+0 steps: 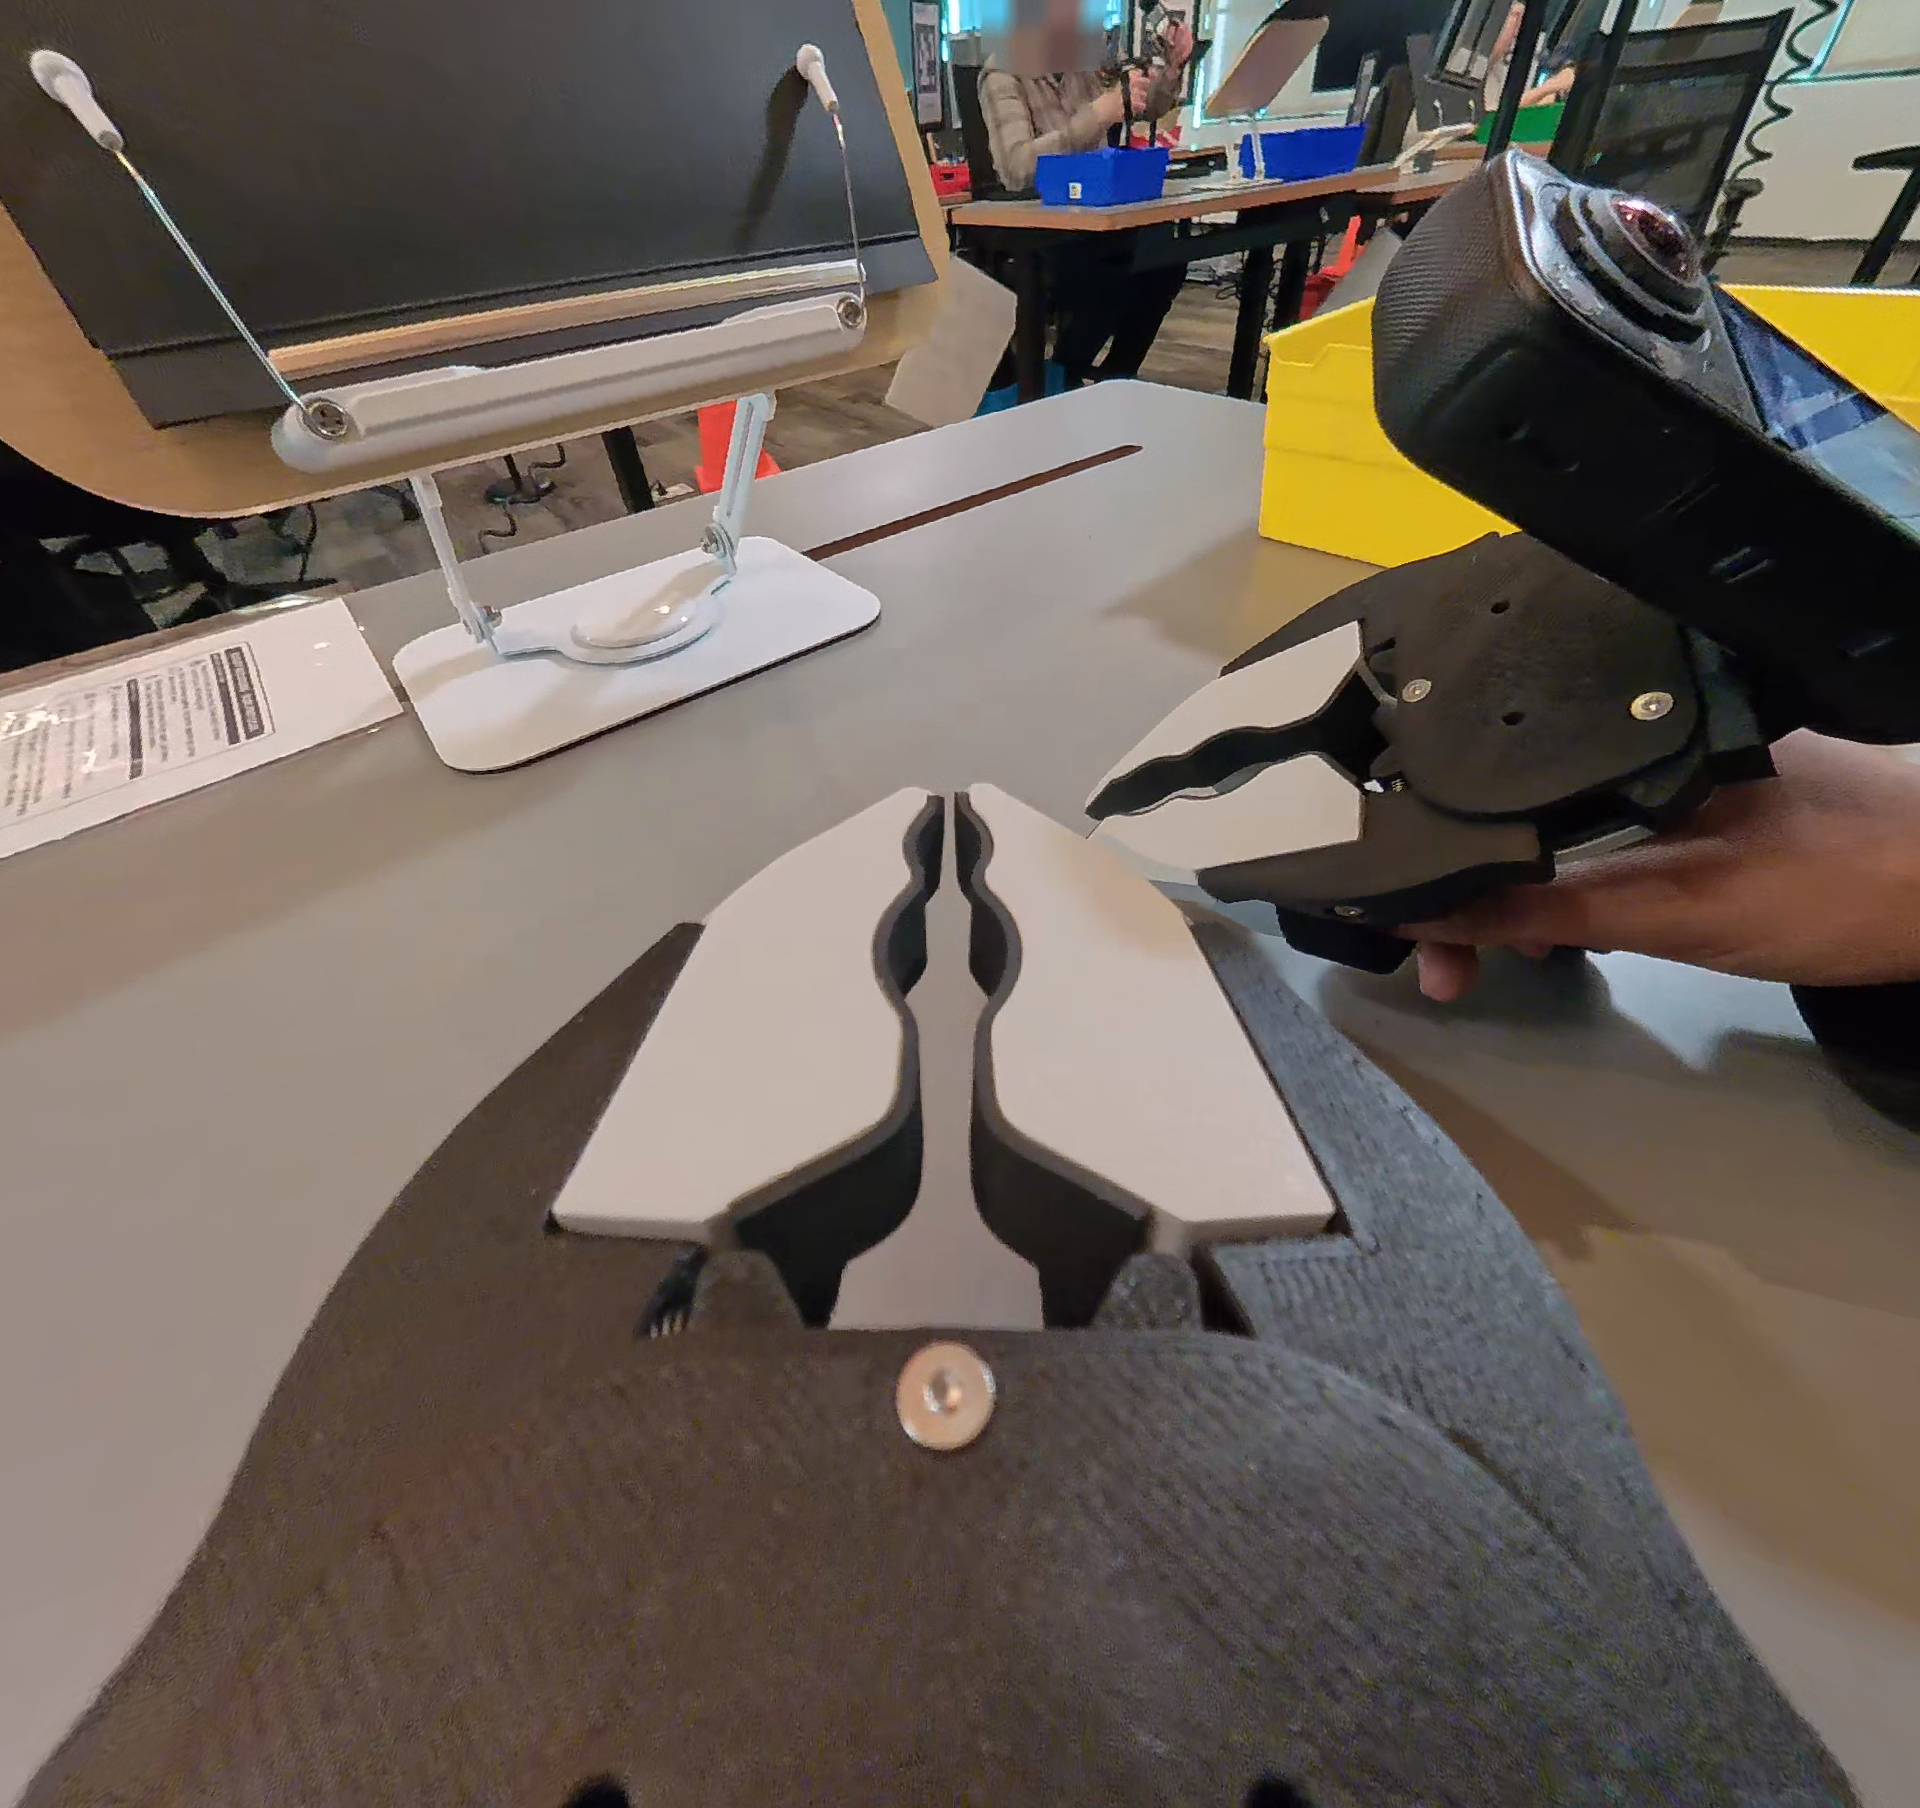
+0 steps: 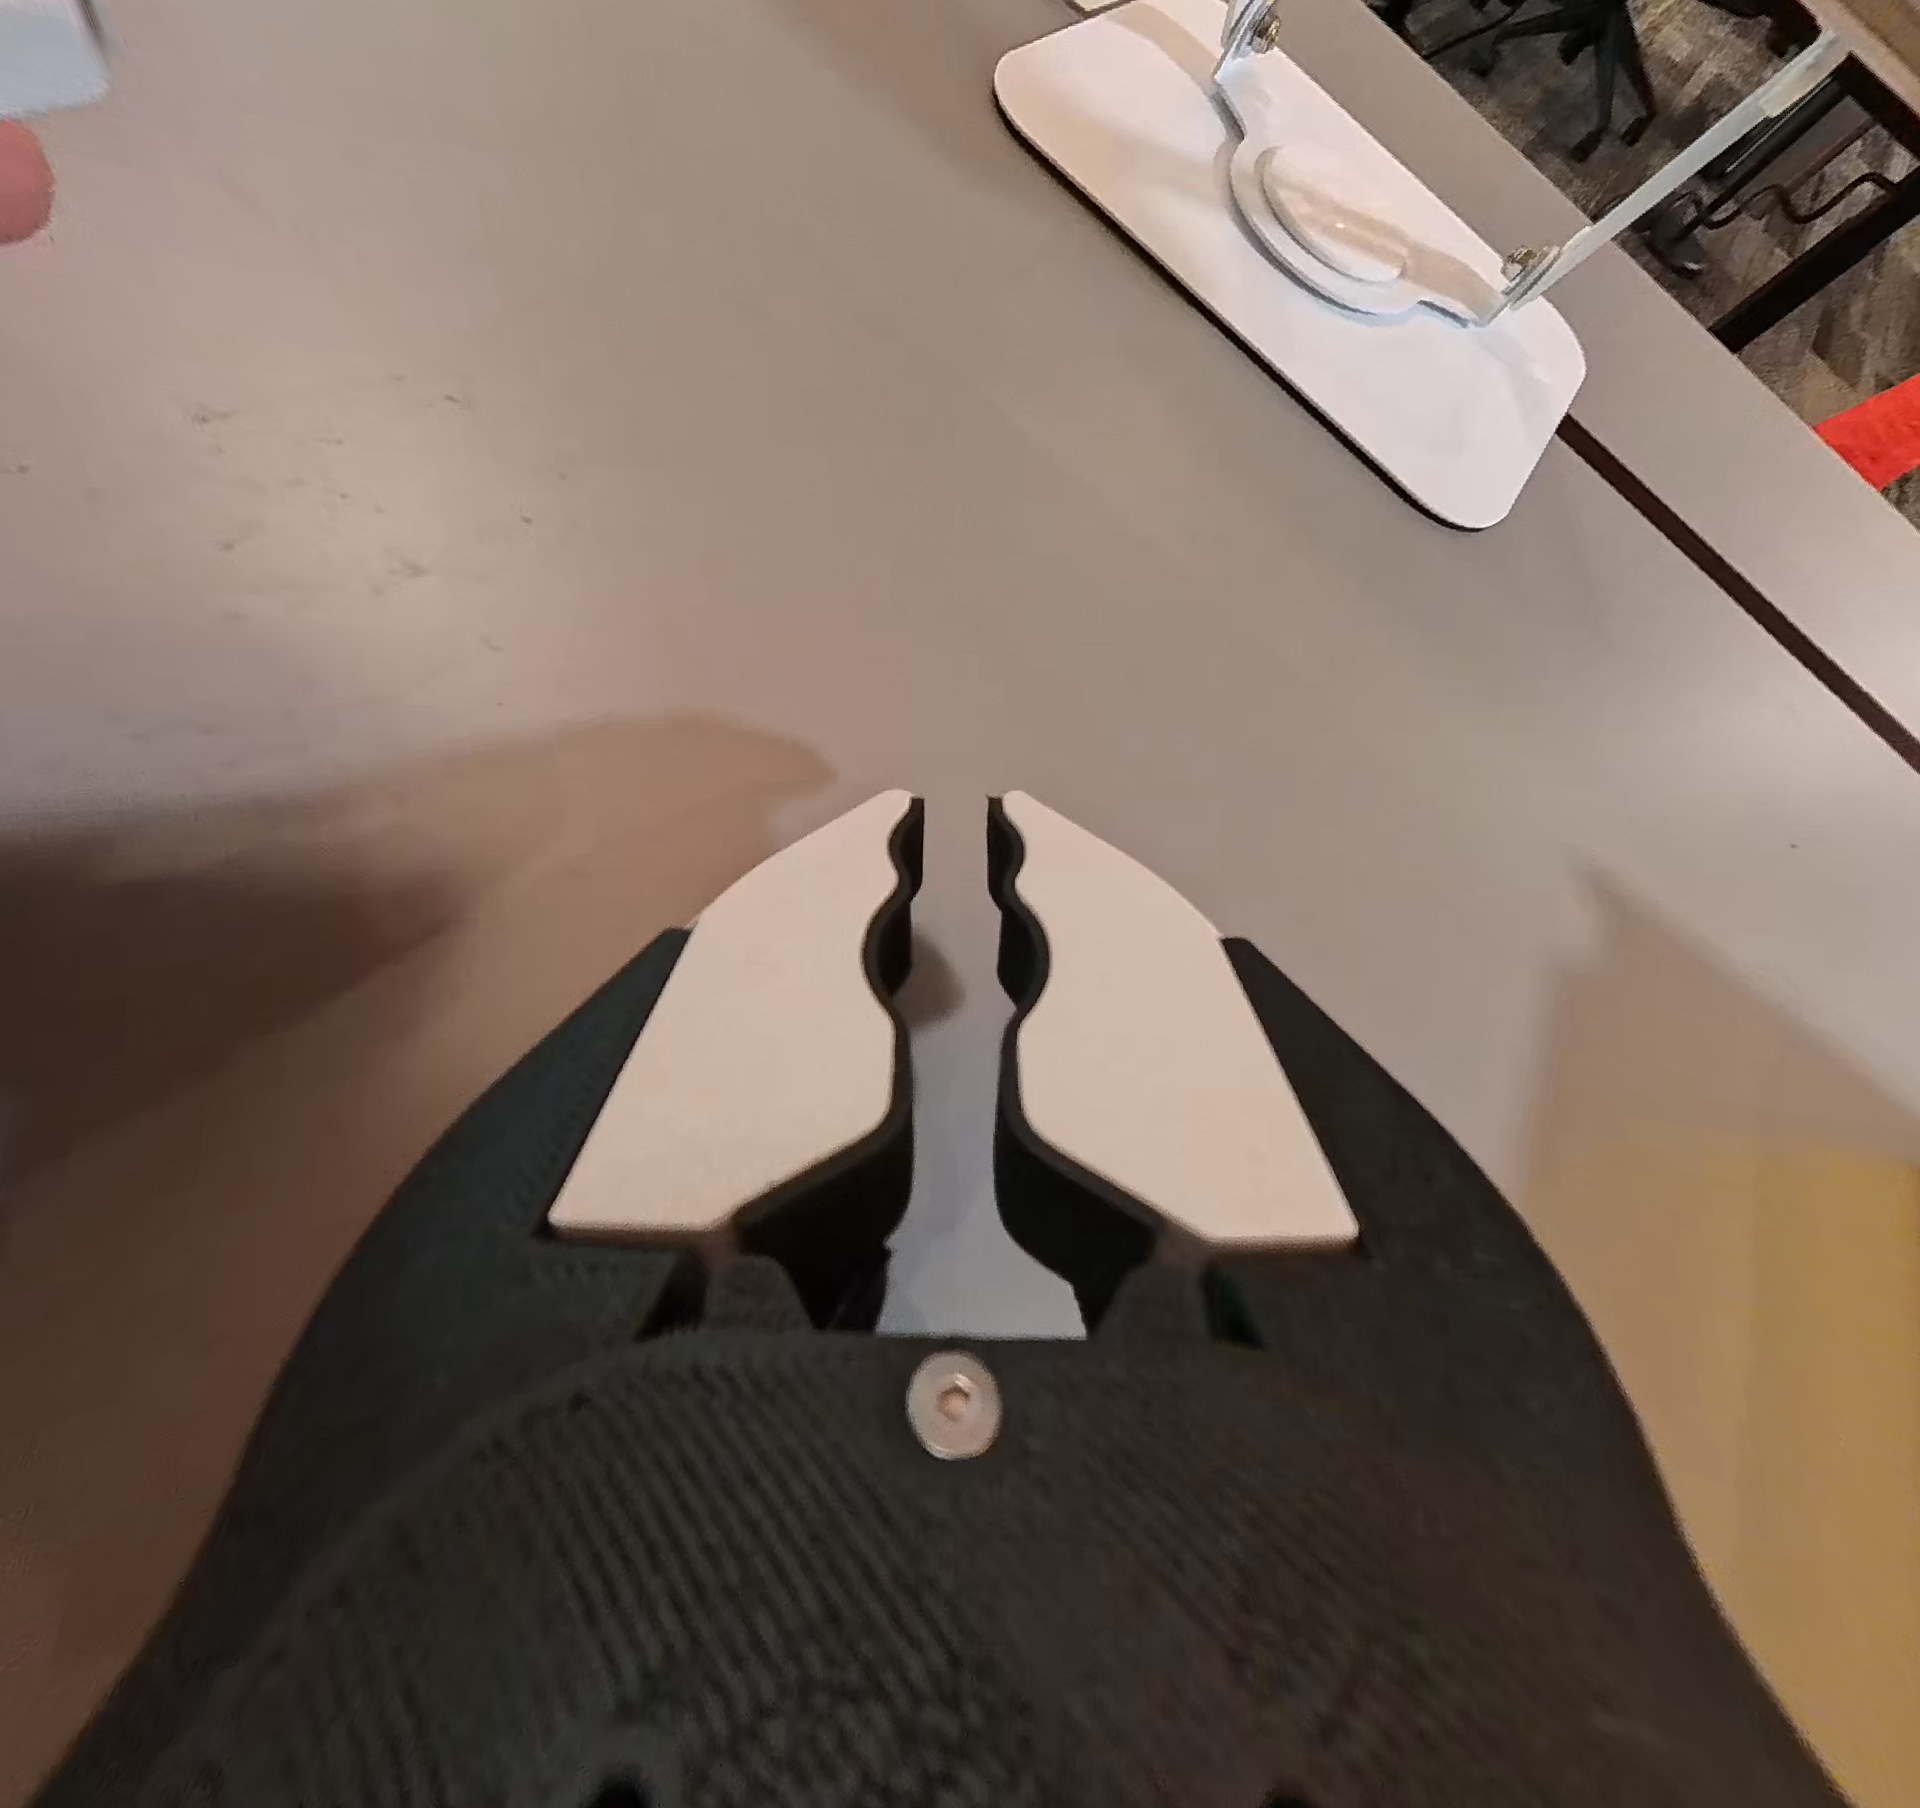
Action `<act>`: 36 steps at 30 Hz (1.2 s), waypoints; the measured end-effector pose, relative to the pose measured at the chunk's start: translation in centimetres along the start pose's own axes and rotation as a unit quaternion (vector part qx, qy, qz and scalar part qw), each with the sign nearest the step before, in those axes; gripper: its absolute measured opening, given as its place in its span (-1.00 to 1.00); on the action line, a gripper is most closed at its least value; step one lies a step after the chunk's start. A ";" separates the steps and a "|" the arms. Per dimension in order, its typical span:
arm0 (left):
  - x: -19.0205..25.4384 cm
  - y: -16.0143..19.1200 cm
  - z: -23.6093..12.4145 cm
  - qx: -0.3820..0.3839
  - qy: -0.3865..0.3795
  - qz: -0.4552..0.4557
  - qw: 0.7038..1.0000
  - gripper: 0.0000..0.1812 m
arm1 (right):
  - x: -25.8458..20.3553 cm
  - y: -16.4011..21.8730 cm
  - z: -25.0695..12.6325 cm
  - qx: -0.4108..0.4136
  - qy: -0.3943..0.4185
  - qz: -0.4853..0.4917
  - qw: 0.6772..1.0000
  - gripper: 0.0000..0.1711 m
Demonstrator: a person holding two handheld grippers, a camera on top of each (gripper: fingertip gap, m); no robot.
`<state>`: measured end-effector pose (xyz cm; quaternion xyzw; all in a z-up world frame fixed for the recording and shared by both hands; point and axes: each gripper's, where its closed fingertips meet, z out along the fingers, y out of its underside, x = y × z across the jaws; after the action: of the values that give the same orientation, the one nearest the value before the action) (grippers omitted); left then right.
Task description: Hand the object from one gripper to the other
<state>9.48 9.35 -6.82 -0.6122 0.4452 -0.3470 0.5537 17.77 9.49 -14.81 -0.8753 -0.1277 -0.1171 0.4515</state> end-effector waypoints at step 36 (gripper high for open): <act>-34.6 10.5 -27.5 -0.551 -0.309 0.117 0.766 0.03 | -1.5 -0.1 0.0 -0.008 -0.018 0.002 1.000 -0.87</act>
<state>-29.98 31.51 -10.83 -0.8295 0.4328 0.2333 0.2650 16.31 9.42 -15.21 -0.8811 -0.1330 -0.1015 0.4423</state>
